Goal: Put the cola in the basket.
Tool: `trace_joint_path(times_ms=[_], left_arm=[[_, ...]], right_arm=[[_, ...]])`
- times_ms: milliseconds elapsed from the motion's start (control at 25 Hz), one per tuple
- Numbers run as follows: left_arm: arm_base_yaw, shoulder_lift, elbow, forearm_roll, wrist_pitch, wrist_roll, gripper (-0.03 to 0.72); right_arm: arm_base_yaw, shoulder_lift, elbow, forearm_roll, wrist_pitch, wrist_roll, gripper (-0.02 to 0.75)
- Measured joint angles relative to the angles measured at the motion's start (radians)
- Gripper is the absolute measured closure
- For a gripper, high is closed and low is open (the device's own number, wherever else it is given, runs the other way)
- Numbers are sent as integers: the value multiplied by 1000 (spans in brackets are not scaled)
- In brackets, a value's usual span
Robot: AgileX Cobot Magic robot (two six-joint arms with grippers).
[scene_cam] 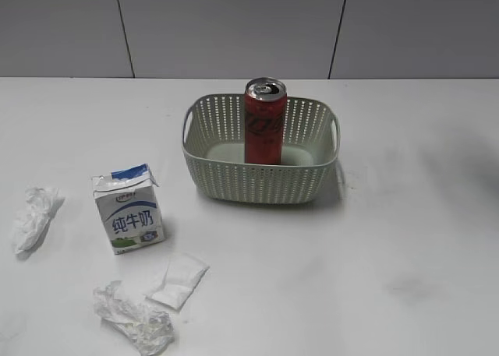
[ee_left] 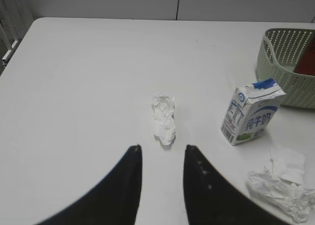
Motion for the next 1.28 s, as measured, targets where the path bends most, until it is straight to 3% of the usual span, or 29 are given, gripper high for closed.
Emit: trace_joint_path(times_ms=[440,920,1120,1280], left_arm=[[0,0,0,0,0,0,473],[0,0,0,0,0,0,473],[0,0,0,0,0,0,473],[0,0,0,0,0,0,473]], right_arm=[[-6,-535,650,-44,-11,-48,153],[-6,-1159,1320,-44,-183,-51,164],[-6,-1405,1515,-44,-190,-51,164],[-6,-1561,1530,-44,-203,-53,165]])
